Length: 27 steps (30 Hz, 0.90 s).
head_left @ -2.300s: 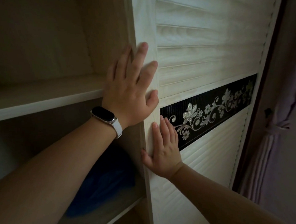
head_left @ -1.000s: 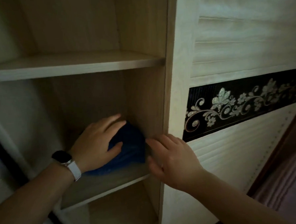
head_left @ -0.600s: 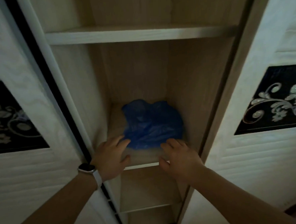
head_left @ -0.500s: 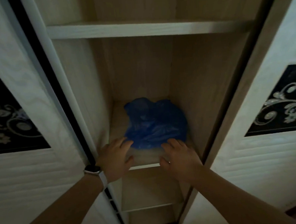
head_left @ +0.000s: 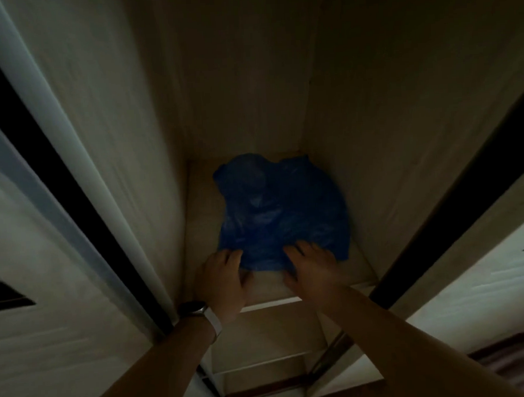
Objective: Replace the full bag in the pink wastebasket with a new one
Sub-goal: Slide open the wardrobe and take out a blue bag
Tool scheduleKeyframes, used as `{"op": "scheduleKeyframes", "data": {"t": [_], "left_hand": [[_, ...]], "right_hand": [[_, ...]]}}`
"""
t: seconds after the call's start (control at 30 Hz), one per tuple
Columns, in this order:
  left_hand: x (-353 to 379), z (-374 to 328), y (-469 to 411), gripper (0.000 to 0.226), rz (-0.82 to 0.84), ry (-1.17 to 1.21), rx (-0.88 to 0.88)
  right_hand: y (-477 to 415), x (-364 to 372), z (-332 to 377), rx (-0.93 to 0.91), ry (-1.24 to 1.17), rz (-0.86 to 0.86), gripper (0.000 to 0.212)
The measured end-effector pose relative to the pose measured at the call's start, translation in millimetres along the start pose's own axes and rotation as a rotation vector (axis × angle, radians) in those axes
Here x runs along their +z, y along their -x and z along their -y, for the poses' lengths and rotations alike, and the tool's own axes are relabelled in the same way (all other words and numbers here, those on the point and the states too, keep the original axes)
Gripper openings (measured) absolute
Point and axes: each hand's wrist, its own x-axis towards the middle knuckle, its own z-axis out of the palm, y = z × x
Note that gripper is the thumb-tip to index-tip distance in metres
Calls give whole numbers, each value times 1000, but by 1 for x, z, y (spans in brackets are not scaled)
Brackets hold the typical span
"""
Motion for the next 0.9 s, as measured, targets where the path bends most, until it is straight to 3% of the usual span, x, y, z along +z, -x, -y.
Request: {"op": "scheduleKeyframes", "data": {"t": [0.07,0.17,0.43,0.57,0.7,0.9], "left_hand": [[5,3,-2,41,1,-9,-5],[6,5,-2,35,-44,-7,16],[-8,4,13,62,-114,111,59],[-20,-7,34,33,-172,236,91],[-40,-33,61,26,-221,313,186],[-74,-86,101,15,-247,296,346]], "right_hand": [[0,8,-5,1,-20,-46,19],[1,10,-11,10,-72,-68,31],[41,-13,-4,37,-226,-96,28],[71,-33,-1,-4,-269,-181,25],[99,-55,-4,-62,-270,-150,10],[144,-93,4,-225,-226,-260,37]]}}
